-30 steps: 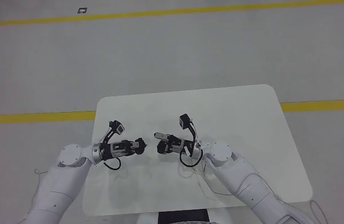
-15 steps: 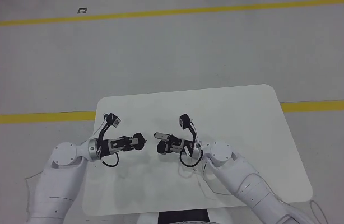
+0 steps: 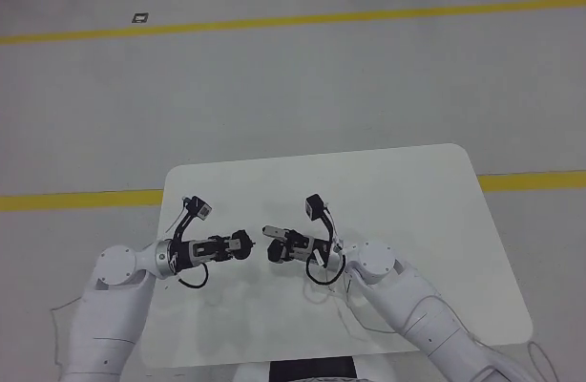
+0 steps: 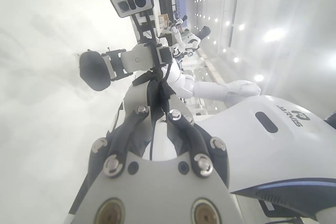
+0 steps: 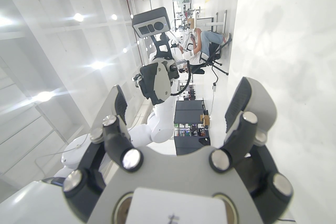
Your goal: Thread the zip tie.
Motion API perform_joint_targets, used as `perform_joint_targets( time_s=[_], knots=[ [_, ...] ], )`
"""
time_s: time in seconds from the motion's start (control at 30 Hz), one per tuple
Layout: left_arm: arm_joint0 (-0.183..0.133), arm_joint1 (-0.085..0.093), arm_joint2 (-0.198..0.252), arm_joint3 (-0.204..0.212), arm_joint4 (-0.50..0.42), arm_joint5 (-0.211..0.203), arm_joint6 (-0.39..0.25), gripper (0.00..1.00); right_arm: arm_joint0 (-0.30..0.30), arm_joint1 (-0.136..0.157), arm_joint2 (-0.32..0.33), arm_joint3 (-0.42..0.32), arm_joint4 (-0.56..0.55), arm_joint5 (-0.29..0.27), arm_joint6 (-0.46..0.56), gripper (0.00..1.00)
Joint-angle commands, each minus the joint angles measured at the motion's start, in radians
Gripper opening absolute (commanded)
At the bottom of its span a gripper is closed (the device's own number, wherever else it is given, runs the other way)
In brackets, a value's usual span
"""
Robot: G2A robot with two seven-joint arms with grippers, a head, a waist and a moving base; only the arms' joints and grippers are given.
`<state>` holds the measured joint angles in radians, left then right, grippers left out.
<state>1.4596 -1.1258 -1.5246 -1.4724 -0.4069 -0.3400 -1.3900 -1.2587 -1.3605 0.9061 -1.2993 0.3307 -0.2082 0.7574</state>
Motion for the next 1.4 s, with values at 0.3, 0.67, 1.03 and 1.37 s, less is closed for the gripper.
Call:
perform_joint_targets(
  time_s=[0.3,0.67,1.03,1.37],
  knots=[
    [0.016,0.014,-0.027,-0.003,0.091,0.000,0.049,0.00,0.000,0.000,0.000,0.000,0.000,0.000,0.000,1.00],
    [0.040,0.036,-0.053,-0.005,0.034,0.000,0.000,0.00,0.000,0.000,0.000,0.000,0.000,0.000,0.000,1.00],
    [0.036,0.046,-0.039,0.005,0.011,0.000,0.000,0.00,0.000,0.000,0.000,0.000,0.000,0.000,0.000,1.00],
    [0.036,0.046,-0.039,0.005,0.011,0.000,0.000,0.00,0.000,0.000,0.000,0.000,0.000,0.000,0.000,1.00]
  ],
)
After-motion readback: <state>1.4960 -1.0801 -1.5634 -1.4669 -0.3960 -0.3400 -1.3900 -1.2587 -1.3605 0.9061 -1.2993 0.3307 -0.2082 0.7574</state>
